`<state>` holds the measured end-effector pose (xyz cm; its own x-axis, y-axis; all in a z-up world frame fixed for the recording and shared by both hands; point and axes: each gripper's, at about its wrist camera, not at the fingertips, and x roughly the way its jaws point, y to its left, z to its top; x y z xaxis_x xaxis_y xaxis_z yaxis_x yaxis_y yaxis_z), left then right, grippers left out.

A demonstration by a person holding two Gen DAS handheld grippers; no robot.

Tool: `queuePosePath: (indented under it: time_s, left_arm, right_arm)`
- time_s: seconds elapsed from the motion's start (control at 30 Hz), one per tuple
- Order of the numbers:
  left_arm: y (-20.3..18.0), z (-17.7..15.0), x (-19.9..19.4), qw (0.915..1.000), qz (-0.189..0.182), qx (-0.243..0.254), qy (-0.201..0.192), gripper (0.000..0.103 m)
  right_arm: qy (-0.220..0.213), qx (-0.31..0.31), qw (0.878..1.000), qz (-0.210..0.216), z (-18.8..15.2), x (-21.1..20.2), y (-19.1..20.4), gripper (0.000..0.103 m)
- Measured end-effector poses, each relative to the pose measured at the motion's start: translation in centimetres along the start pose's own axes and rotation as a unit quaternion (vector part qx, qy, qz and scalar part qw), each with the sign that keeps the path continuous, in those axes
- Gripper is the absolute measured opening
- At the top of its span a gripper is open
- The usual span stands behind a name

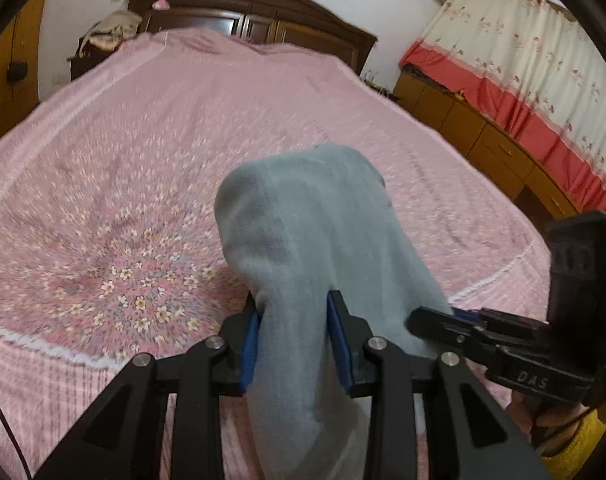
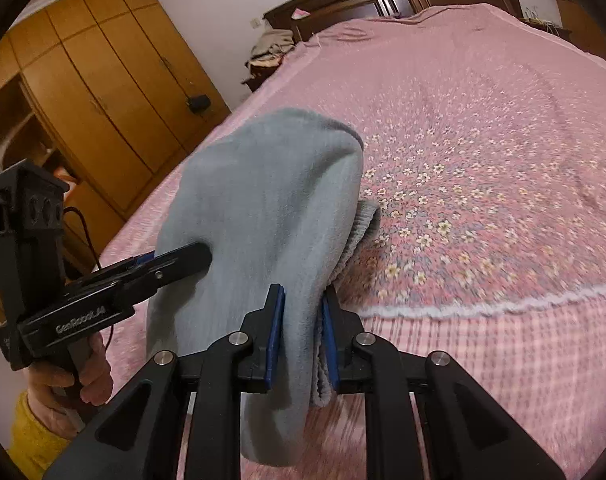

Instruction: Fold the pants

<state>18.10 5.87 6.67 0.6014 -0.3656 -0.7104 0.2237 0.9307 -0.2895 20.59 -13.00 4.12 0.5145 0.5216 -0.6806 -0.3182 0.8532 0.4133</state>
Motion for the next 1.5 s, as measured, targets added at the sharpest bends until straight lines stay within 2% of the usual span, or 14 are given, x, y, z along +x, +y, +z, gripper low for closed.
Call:
queuePosePath:
  time_s: [0.13,0.27,0.47,0.67,0.73,0.83,0.9,0.97,1.2,1.33,1.4,1.5]
  left_arm:
    - [1.1,-0.7,2.4,0.9998,0.017,0.005,0.012,0.042]
    - [1.0,-1.3,2.0,0.9997,0.024,0.01,0.004,0.044]
    - [-0.4,-3.0,-2.4,0.9987,0.048,0.017,-0.009,0.043]
    - [-0.8,-5.8,-4.8,0.9975,0.071,0.006,-0.002,0.044]
    - [-1.1,-6.6,-5.0,0.9969,0.078,-0.003,-0.005,0.044]
    - [-1.3,-7.3,-3.6,0.994,0.11,0.005,0.002,0.054]
    - [-1.1,-7.7,-2.7,0.993,0.118,0.004,0.007,0.055]
    - [-1.0,-7.7,-2.7,0.9929,0.118,-0.013,0.005,0.055]
    - [-1.4,-8.2,-4.4,0.9911,0.126,-0.045,0.001,0.056]
    - [-2.2,-9.1,-5.1,0.9904,0.126,-0.055,0.008,0.064]
    - [-2.7,-9.7,-5.4,0.99,0.126,-0.062,0.013,0.067]
    - [-3.1,-10.6,-5.6,0.989,0.128,-0.072,0.013,0.079]
  right_arm:
    - [0.01,-0.009,1.0,-0.021,0.1,2.4,0.0,0.019]
    - [0.016,-0.017,0.999,-0.032,0.0,3.6,-0.3,0.024]
    - [0.027,0.009,0.999,-0.023,0.2,1.6,-0.9,0.026]
    - [0.022,0.002,0.999,-0.027,-2.1,-2.6,1.1,0.026]
    - [0.023,-0.011,0.999,-0.036,-2.9,-3.0,1.7,0.026]
    - [0.029,-0.039,0.996,-0.071,-3.5,-1.9,2.0,0.026]
    - [0.043,-0.049,0.993,-0.094,-3.9,-0.3,1.7,0.032]
    - [0.043,-0.06,0.992,-0.102,-4.2,0.6,1.5,0.037]
    - [0.025,-0.05,0.994,-0.096,-4.5,-1.7,1.8,0.037]
    - [0.014,-0.07,0.992,-0.104,-5.4,-3.5,3.0,0.038]
    - [0.013,-0.078,0.991,-0.108,-5.8,-3.9,3.7,0.042]
    - [0.008,-0.081,0.991,-0.109,-6.9,-4.6,4.3,0.047]
